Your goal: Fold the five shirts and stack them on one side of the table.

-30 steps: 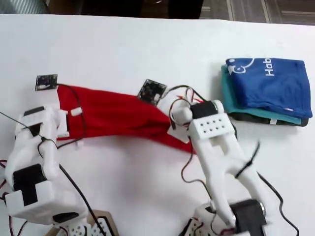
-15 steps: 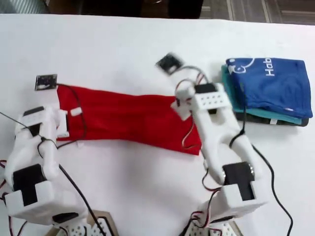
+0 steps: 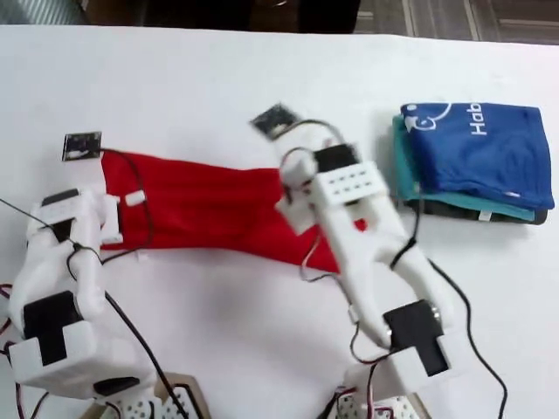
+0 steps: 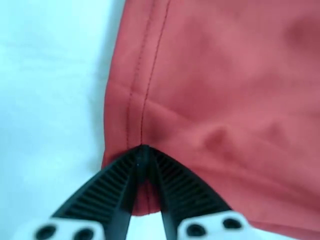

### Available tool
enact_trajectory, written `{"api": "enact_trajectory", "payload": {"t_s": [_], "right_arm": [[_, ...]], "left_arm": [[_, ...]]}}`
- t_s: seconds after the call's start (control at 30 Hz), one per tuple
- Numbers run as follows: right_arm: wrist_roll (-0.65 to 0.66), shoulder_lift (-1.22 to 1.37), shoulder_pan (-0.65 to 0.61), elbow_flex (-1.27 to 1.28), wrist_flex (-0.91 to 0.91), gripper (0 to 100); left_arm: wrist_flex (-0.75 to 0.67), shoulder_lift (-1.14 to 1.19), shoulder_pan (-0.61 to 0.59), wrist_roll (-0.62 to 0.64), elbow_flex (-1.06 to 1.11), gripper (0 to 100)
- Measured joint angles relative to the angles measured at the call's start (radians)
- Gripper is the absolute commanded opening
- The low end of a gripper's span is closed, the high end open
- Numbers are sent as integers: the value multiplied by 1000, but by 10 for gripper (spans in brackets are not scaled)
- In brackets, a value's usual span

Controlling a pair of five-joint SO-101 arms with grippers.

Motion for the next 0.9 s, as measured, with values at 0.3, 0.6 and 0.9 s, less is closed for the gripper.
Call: {"api": "enact_trajectory", "payload": {"t_s": [0.3,0.6,0.9], "right_arm": [[-5,94,-132,14,-175,19],[-5,221,-130,-58,-204,19],[-5,-72,92,-235,87,19]], "left_arm": [[0,0,0,0,0,27],[0,0,0,0,0,27],[0,0,0,0,0,27]]}}
